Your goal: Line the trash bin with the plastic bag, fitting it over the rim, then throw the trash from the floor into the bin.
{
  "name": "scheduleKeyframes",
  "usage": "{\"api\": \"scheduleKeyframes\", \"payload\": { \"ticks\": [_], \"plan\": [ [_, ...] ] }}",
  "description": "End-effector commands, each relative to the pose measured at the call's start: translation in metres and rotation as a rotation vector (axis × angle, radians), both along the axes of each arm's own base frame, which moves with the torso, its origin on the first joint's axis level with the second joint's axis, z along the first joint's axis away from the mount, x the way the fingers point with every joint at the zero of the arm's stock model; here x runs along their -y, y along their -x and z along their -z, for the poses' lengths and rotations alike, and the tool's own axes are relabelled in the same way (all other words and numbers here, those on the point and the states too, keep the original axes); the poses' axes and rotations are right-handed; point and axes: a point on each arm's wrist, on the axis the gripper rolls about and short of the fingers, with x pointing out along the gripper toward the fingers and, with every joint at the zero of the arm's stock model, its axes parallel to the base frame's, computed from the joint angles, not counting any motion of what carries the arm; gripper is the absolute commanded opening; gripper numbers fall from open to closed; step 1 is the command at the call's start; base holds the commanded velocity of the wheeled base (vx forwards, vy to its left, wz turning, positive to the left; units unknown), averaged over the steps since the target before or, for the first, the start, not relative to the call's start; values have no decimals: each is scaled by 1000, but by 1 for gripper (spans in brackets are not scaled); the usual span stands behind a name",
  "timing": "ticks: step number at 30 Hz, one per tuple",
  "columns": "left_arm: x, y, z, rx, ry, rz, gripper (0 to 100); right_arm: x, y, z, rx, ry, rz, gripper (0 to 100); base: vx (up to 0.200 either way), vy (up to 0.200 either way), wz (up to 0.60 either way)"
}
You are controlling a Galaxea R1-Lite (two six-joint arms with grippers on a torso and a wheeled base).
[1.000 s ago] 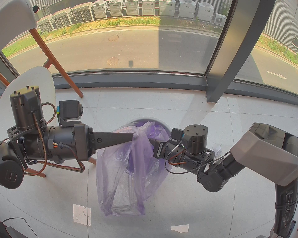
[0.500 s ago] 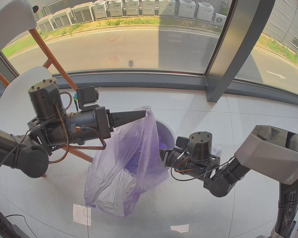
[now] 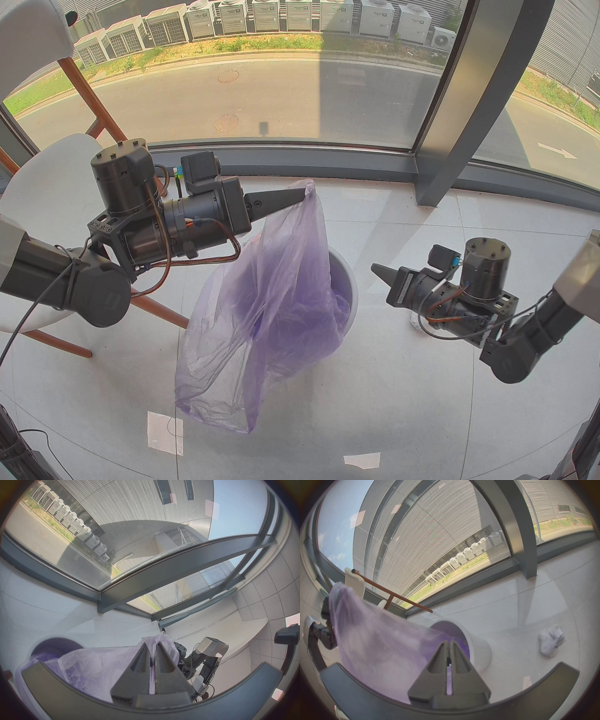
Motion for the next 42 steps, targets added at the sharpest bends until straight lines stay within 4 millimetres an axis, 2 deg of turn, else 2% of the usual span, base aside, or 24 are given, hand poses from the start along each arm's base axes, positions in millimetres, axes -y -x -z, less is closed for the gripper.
{"api": "scheduleKeyframes", "payload": {
  "ticks": [1,2,6,8,11,20,25,29,34,35,42],
  "plan": [
    [6,-12,-10,31,25,1,0,18,40,-26,63,35,-29,0,0,0,0],
    [8,-14,-7,27,23,4,0,11,54,-24,60,52,-73,100,0,0,0],
    [19,-10,-3,24,20,22,0,-13,98,-12,27,83,-220,100,0,0,0],
    [21,-11,-2,22,22,7,0,-20,108,-8,26,114,-266,100,0,0,0],
    [23,-15,5,7,15,4,0,-23,109,-1,46,184,-290,100,0,0,0],
    [23,-17,5,7,17,-5,0,-44,99,16,159,347,-361,100,0,0,0],
    [23,-17,4,12,18,-5,0,-53,103,17,181,363,-383,100,0,0,0],
    [23,-17,4,10,17,-5,0,-63,94,5,218,330,-342,100,0,0,0],
    [25,-21,11,-1,9,-6,0,-56,84,4,212,338,-277,100,0,0,0],
    [25,-21,12,2,5,-6,0,-53,81,4,209,339,-261,0,0,0,0],
    [27,-29,26,58,-43,-66,0,-19,52,2,187,354,-118,0,0,0,0]
  ]
}}
